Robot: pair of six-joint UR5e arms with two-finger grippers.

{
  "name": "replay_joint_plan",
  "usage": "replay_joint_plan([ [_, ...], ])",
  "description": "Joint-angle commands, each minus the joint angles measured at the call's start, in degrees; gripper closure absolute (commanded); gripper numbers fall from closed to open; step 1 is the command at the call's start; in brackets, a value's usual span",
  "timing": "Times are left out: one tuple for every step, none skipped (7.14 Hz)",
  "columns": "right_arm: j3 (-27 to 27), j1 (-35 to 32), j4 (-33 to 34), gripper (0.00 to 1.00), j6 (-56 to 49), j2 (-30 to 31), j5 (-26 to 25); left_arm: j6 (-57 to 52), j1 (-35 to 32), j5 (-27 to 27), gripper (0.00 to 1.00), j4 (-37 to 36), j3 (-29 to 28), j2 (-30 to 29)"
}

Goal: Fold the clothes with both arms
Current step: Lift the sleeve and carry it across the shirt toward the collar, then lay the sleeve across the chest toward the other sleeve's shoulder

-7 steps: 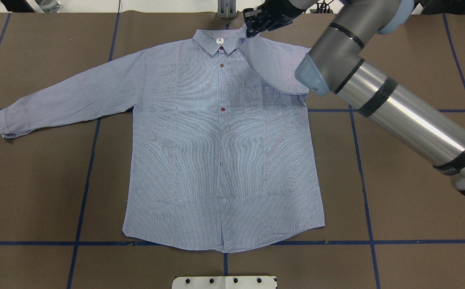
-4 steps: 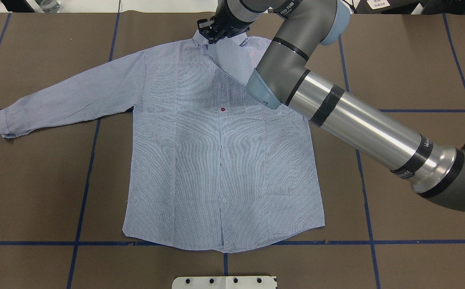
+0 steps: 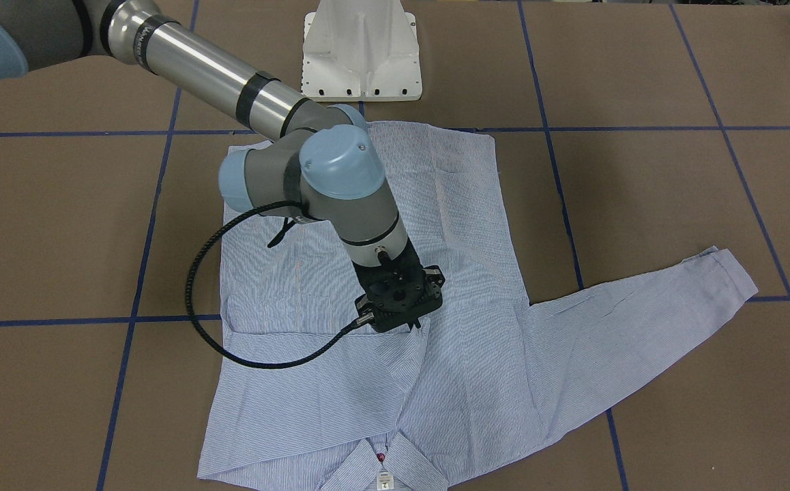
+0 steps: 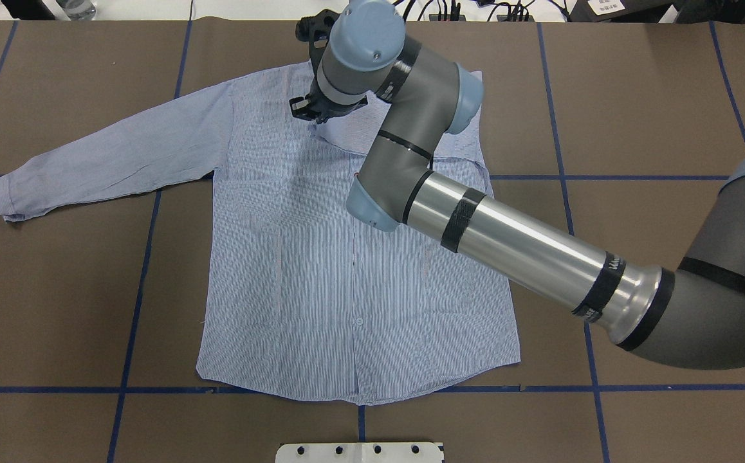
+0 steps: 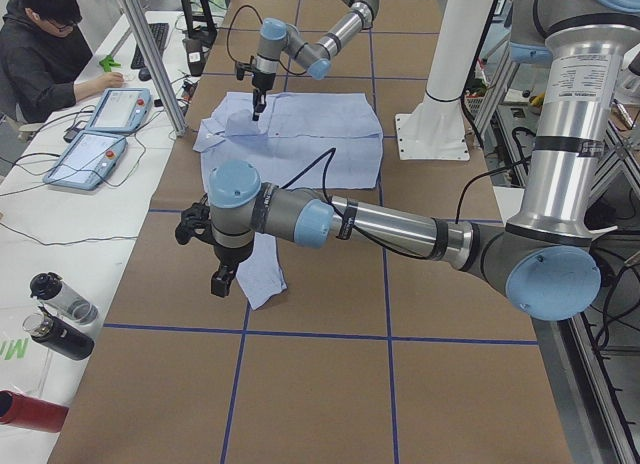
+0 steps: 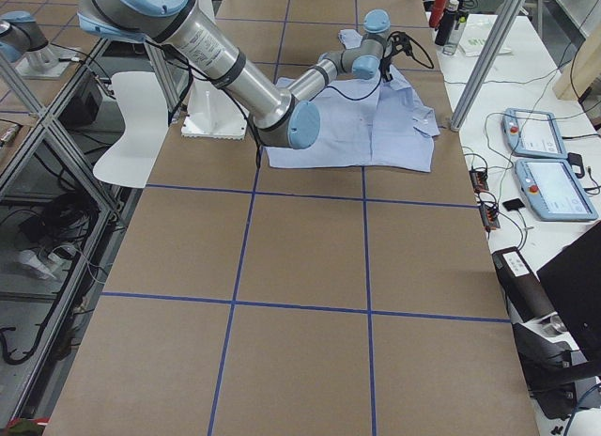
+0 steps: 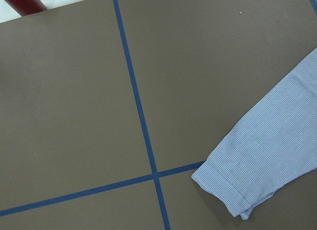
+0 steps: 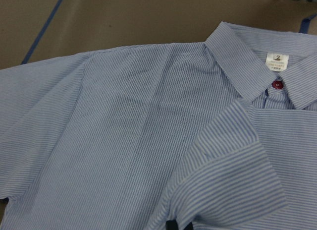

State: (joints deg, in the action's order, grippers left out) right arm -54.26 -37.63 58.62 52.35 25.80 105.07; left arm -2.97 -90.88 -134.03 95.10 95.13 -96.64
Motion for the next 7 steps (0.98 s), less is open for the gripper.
replay_joint_plan([
  [7.81, 3.69, -0.18, 1.0, -0.14, -3.89, -5.9, -0.11, 0.0, 0.0, 0.0, 0.0, -0.03, -0.04],
  [9.5, 4.22, -0.18, 1.0, -0.14, -5.3, -7.15, -0.11, -0.09, 0.0, 0.0, 0.0, -0.03, -0.04],
  [9.52, 4.23, -0.09, 0.64, -0.14, -5.84, -7.86, -0.02, -0.18, 0.0, 0.0, 0.0, -0.03, -0.04],
  [9.61, 5.88, 0.09, 0.01, -0.14, -7.15, -12.74, -0.02, -0.18, 0.0, 0.0, 0.0, -0.29, -0.13],
  [9.61, 7.2, 0.26, 0.0, -0.23, -7.51, -16.0, -0.02, -0.18, 0.0, 0.0, 0.0, -1.16, -0.48],
  [9.61, 7.22, 0.26, 0.0, -0.23, -7.52, -16.21, -0.02, -0.26, 0.0, 0.0, 0.09, -1.43, -0.57],
  [9.61, 7.22, 0.26, 0.0, -0.23, -7.43, -16.13, -0.02, -0.27, 0.0, 0.0, 0.09, -1.44, -0.57],
])
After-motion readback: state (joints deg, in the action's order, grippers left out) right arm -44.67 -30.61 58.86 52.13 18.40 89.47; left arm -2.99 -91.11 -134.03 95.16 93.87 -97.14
